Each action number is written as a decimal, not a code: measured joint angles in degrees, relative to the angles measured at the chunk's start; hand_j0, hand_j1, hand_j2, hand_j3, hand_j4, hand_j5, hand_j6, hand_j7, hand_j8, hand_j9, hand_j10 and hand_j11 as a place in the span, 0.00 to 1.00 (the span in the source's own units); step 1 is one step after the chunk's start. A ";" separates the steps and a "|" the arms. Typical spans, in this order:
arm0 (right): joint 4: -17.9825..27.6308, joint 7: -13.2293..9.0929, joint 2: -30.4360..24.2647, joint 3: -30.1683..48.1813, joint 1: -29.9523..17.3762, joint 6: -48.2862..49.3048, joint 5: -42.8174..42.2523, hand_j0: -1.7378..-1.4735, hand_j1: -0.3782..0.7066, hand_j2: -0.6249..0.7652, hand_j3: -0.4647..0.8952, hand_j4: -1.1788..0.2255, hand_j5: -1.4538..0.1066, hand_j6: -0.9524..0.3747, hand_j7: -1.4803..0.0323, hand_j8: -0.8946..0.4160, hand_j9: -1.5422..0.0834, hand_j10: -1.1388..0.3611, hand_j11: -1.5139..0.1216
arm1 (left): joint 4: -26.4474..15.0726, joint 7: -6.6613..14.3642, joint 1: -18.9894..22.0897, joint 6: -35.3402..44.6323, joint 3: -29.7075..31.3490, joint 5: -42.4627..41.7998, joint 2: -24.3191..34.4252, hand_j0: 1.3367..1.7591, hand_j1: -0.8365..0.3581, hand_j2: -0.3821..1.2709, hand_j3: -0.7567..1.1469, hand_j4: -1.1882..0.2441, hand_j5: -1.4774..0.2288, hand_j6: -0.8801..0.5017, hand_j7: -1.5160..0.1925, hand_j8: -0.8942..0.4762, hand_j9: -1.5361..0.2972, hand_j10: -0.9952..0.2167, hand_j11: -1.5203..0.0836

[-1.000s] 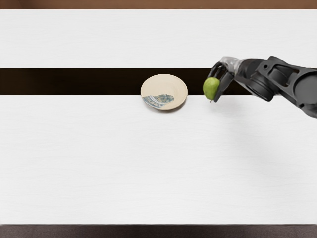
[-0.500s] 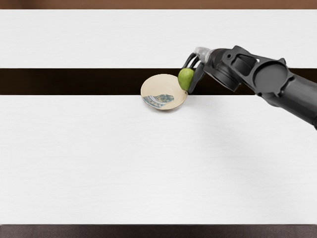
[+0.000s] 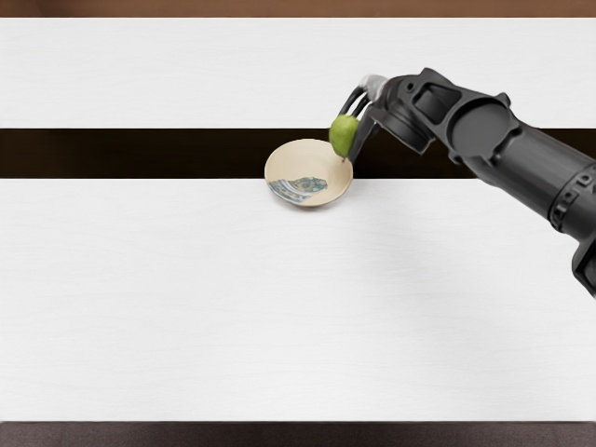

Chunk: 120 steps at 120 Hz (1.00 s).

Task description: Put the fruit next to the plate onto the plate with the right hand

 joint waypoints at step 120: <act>-0.63 -0.07 0.13 0.82 3.30 5.98 12.40 0.31 0.18 0.55 0.34 0.68 0.71 0.58 0.75 0.51 0.74 0.59 0.71 | 0.01 0.00 0.18 0.00 0.01 0.04 0.00 0.76 0.98 0.23 0.40 0.82 0.86 0.63 0.88 0.64 0.83 0.81 0.94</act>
